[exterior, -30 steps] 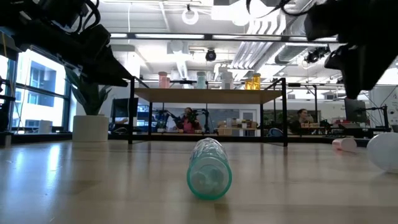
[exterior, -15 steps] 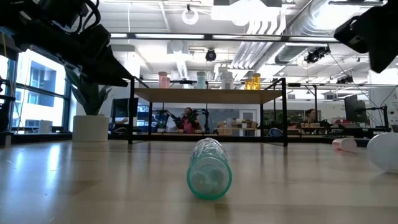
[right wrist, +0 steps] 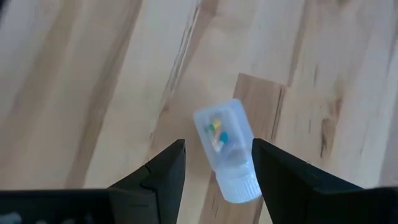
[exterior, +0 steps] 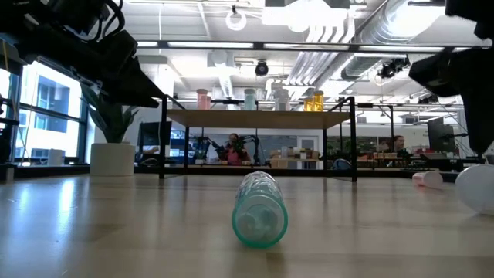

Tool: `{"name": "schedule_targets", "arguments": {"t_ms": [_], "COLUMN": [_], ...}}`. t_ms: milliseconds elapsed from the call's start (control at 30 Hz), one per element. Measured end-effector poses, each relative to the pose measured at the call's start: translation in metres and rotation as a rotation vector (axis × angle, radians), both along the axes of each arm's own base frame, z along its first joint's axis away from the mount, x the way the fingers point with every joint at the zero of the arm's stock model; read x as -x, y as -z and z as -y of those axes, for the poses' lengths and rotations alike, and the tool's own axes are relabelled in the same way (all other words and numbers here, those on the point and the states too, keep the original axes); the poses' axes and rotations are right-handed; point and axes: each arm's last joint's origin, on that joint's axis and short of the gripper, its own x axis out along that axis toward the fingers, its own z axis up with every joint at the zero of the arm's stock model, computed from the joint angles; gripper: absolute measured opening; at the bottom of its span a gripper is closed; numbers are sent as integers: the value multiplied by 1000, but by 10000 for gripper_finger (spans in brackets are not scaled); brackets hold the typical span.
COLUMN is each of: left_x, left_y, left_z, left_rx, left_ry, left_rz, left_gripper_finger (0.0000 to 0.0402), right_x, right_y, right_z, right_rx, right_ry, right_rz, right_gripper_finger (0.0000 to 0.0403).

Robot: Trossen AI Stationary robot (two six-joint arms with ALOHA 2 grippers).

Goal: Pick and place medicine bottles onto shelf by color
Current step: Put the transparent pill bottle aligned with the other transparent pill bottles on the shelf

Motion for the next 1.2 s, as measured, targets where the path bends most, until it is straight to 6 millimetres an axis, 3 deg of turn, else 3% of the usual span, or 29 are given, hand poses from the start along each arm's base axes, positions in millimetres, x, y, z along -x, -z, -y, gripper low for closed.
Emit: {"name": "schedule_targets", "arguments": {"t_ms": [533,733,1000,1200], "left_x": [0,0,0,0], "left_y": [0,0,0,0], "left_z": [0,0,0,0], "left_rx": [3,3,3,3], "left_ry": [-1,-1,-1,-1], "left_rz": [2,2,2,2], "left_gripper_finger": [243,243,243,243], "right_x": [-5,-5,-6,-17], "right_y": [29,29,29,20], "right_z": [-4,-4,-5,-11], "right_rx": [41,33,25,33], "right_ry": [18,35,35,32], "right_rz": [-88,-93,-85,49], "right_gripper_finger": [177,172,133,129]}}
